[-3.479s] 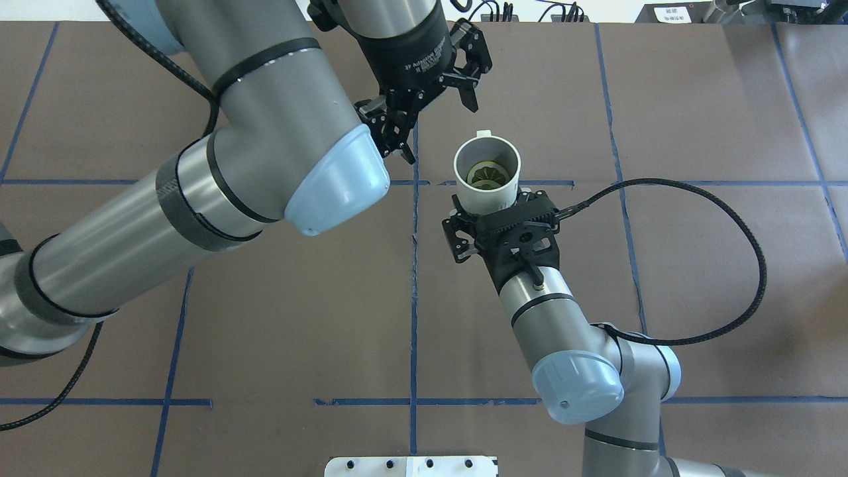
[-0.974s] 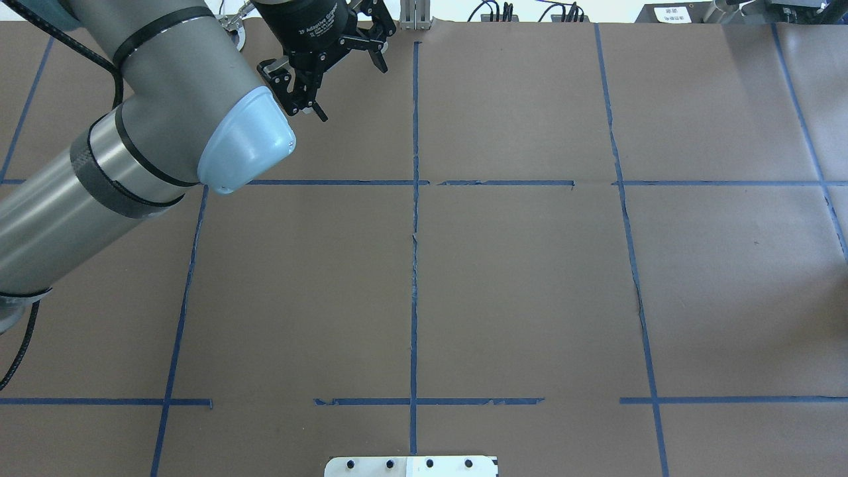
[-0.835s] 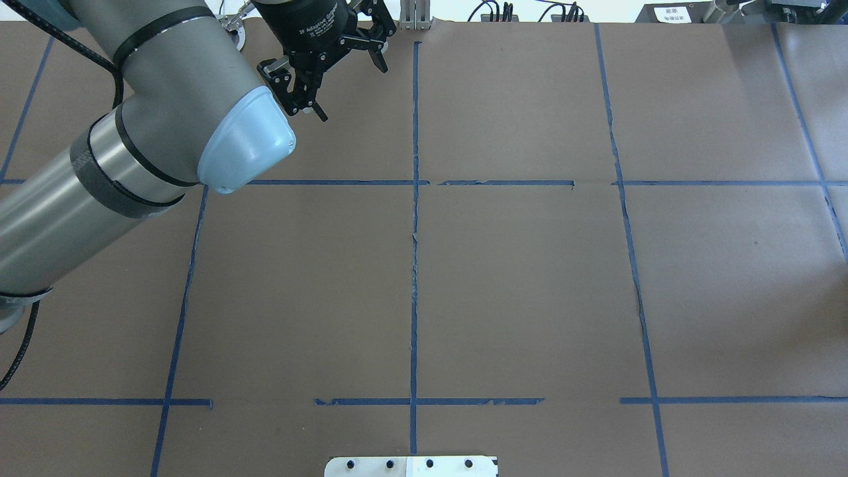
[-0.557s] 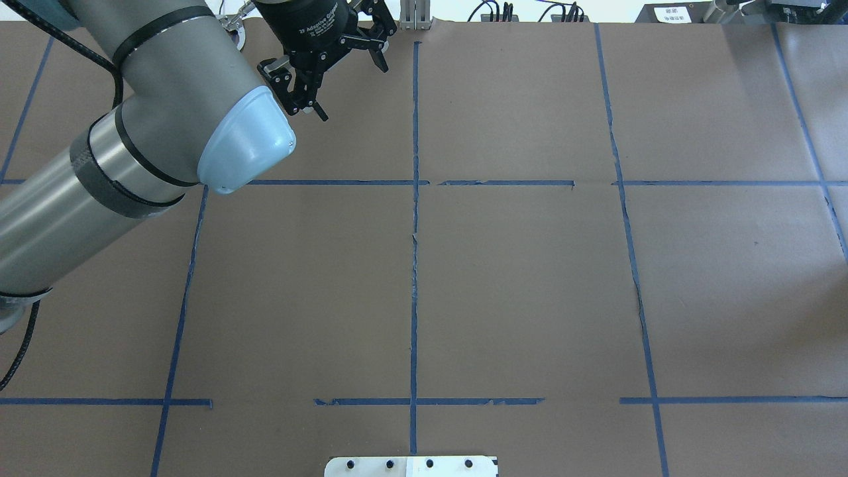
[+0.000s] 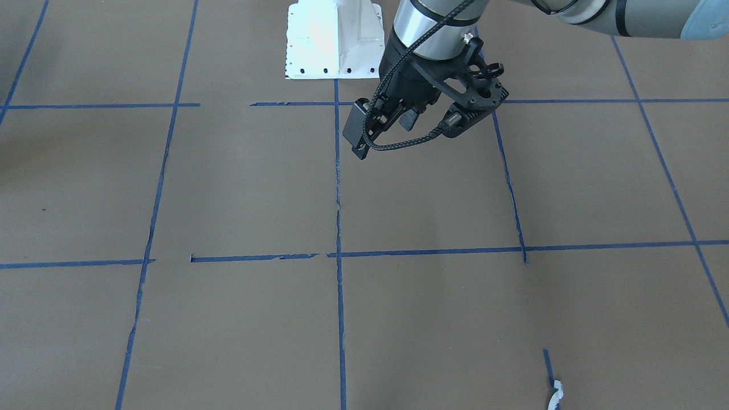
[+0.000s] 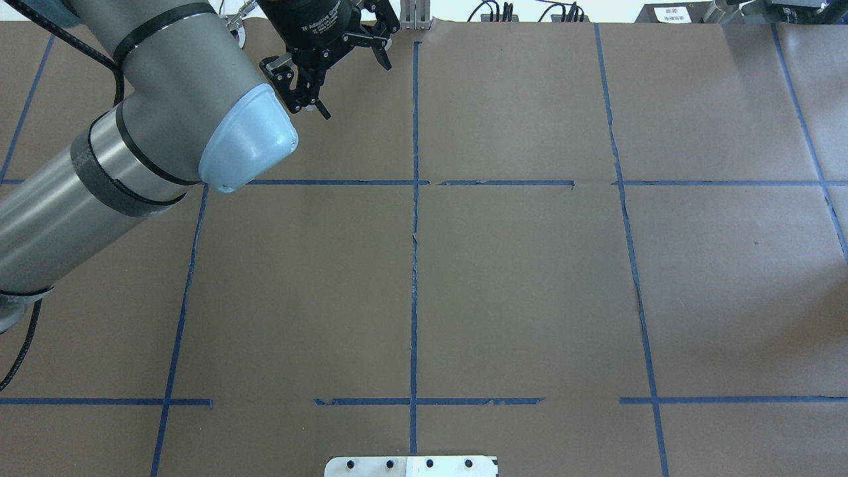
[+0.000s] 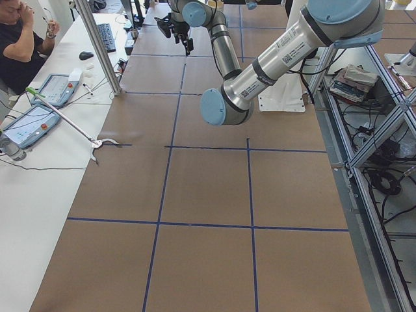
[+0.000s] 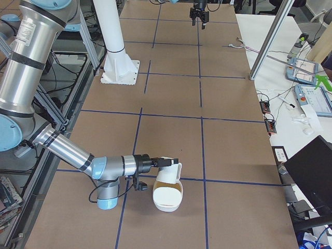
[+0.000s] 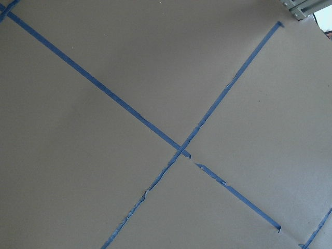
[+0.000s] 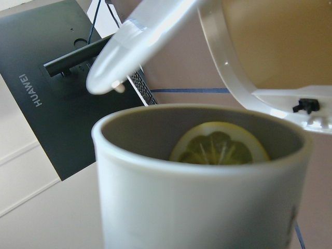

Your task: Left arm hands cup to right arm to dump lemon

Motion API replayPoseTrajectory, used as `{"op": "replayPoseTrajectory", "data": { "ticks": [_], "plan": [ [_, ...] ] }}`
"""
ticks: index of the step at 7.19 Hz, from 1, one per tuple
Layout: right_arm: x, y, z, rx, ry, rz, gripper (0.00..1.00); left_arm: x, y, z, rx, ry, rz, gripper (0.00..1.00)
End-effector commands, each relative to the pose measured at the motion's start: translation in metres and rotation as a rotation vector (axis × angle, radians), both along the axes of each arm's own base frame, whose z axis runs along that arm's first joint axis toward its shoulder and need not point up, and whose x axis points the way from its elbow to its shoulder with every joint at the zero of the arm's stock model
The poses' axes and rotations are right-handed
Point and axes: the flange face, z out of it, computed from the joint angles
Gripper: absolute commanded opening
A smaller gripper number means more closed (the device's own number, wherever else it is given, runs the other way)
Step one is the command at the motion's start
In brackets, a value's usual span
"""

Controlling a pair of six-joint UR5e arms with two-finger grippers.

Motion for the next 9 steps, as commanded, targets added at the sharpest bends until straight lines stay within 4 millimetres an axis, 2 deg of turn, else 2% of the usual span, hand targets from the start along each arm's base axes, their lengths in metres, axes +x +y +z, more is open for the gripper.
{"op": "replayPoseTrajectory", "data": {
  "ticks": [1,2,4,6,7,8,9],
  "plan": [
    [0.009,0.012,0.012,-0.037,-0.179,0.025,0.06,0.0,0.0,0.001,0.0,0.0,0.0,1.0],
    [0.014,0.009,0.014,-0.044,-0.266,0.045,0.06,-0.001,-0.001,0.001,-0.001,-0.001,-0.002,1.0],
    [0.01,-0.007,0.007,-0.032,-0.307,0.046,0.06,-0.002,0.001,-0.003,0.005,0.004,-0.002,1.0],
    [0.011,-0.009,0.005,-0.024,-0.318,0.049,0.06,-0.003,0.002,-0.005,0.009,0.008,-0.002,1.0],
    [0.009,-0.013,-0.003,-0.002,-0.318,0.046,0.06,-0.004,0.003,-0.005,0.011,0.008,-0.003,1.0],
    [0.004,-0.033,-0.019,0.034,-0.309,0.039,0.07,-0.005,0.004,-0.005,0.015,0.008,-0.006,1.0],
    [-0.002,-0.05,-0.025,0.037,-0.246,0.041,0.07,-0.005,0.003,-0.004,0.015,0.006,-0.007,1.0]
  ]
}}
